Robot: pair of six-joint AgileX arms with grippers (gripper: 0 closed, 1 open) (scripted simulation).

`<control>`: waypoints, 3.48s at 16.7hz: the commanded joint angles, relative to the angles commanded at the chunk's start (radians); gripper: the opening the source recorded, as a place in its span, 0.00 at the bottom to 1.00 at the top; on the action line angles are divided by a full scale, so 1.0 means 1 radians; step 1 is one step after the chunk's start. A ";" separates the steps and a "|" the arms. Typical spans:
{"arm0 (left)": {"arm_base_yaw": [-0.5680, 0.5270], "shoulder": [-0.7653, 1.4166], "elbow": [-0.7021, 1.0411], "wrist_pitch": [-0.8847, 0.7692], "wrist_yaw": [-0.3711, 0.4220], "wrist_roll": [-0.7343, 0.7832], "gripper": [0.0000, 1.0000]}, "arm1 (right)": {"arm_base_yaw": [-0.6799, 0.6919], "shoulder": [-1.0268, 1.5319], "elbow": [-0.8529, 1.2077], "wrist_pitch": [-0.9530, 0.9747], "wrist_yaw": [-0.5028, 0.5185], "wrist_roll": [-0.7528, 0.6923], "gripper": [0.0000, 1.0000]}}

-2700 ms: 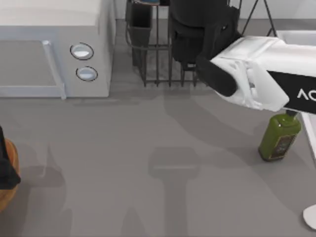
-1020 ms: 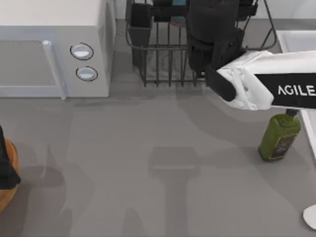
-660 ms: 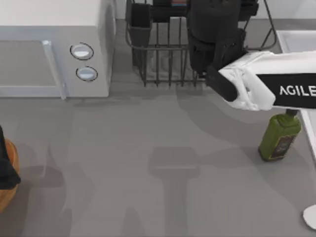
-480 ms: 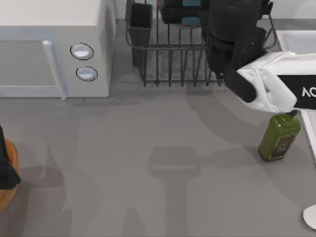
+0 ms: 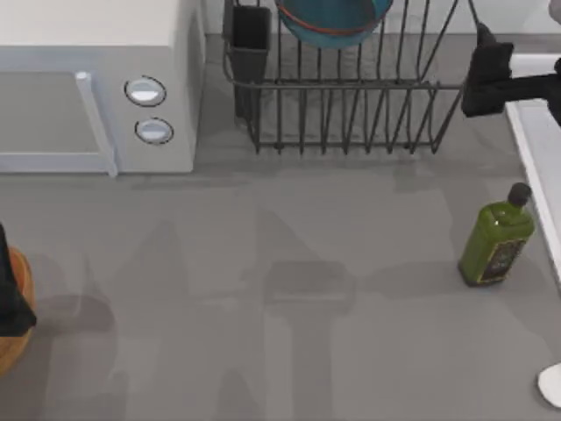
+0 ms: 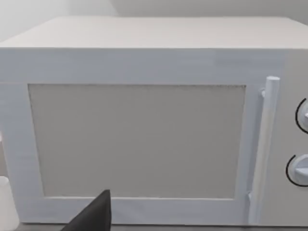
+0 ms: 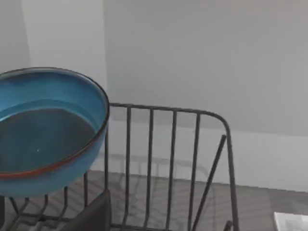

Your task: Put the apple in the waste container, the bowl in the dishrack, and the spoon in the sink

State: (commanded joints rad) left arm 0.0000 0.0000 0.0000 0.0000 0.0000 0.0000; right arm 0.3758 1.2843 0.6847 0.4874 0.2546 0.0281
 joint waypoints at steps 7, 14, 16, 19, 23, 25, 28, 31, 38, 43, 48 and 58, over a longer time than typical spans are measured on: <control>0.000 0.000 0.000 0.000 0.000 0.000 1.00 | -0.228 -0.831 -0.498 -0.299 -0.206 -0.032 1.00; 0.000 0.000 0.000 0.000 0.000 0.000 1.00 | -0.365 -1.258 -0.678 -0.475 -0.254 -0.030 1.00; 0.000 0.000 0.000 0.000 0.000 0.000 1.00 | -0.376 -1.284 -0.685 -0.487 -0.255 -0.028 1.00; 0.000 0.000 0.000 0.000 0.000 0.000 1.00 | -0.376 -1.284 -0.685 -0.487 -0.255 -0.028 1.00; 0.000 0.000 0.000 0.000 0.000 0.000 1.00 | -0.377 -1.251 -0.670 -0.514 -0.255 -0.056 1.00; 0.000 0.000 0.000 0.000 0.000 0.000 1.00 | -0.385 -1.183 -0.634 -0.577 -0.258 -0.124 1.00; 0.000 0.000 0.000 0.000 0.000 0.000 1.00 | -0.398 -1.026 -0.532 -0.701 -0.269 -0.300 1.00; 0.000 0.000 0.000 0.000 0.000 0.000 1.00 | -0.410 -0.852 -0.408 -0.806 -0.279 -0.569 1.00; 0.000 0.000 0.000 0.000 0.000 0.000 1.00 | -0.453 -0.513 -0.190 -1.058 -0.269 -1.099 1.00; 0.000 0.000 0.000 0.000 0.000 0.000 1.00 | -0.481 -0.264 -0.031 -1.237 -0.282 -1.480 1.00; 0.000 0.000 0.000 0.000 0.000 0.000 1.00 | -0.527 -0.021 0.161 -1.404 -0.265 -1.854 1.00; 0.000 0.000 0.000 0.000 0.000 0.000 1.00 | -0.548 0.136 0.220 -1.537 -0.251 -2.008 1.00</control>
State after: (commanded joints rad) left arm 0.0000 0.0000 0.0000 0.0000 0.0000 0.0000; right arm -0.1725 1.4204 0.9044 -1.0498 0.0038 -1.9803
